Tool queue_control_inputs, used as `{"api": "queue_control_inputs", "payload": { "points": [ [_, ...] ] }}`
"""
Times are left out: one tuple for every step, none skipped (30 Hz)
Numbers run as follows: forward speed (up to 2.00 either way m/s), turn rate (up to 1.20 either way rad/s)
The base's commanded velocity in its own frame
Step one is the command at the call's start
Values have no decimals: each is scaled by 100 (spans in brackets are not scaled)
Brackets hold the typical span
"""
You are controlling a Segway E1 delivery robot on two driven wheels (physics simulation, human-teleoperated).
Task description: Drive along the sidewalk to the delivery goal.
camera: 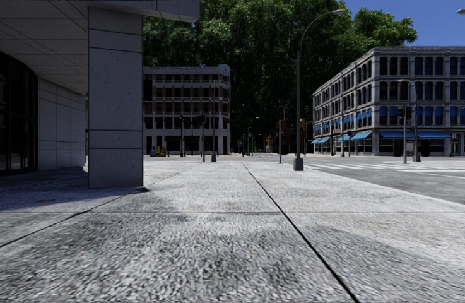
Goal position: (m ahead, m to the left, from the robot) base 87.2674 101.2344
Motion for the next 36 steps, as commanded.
{"api": "queue_control_inputs", "payload": {
  "points": [
    [200,0],
    [200,0],
    [200,0],
    [200,0],
    [200,0],
    [200,0],
    [200,0],
    [200,0],
    [200,0],
    [200,0],
    [200,0],
    [200,0],
    [200,0],
    [200,0],
    [200,0],
    [200,0],
    [200,0],
    [200,0],
    [200,0],
    [200,0],
    [200,0],
    [200,0],
    [200,0],
    [200,0],
    [200,0],
    [200,0],
    [200,0],
    [200,0],
    [200,0],
    [200,0],
    [200,0],
    [200,0],
    [200,0],
    [200,0],
    [200,0],
    [200,0]
  ]
}}
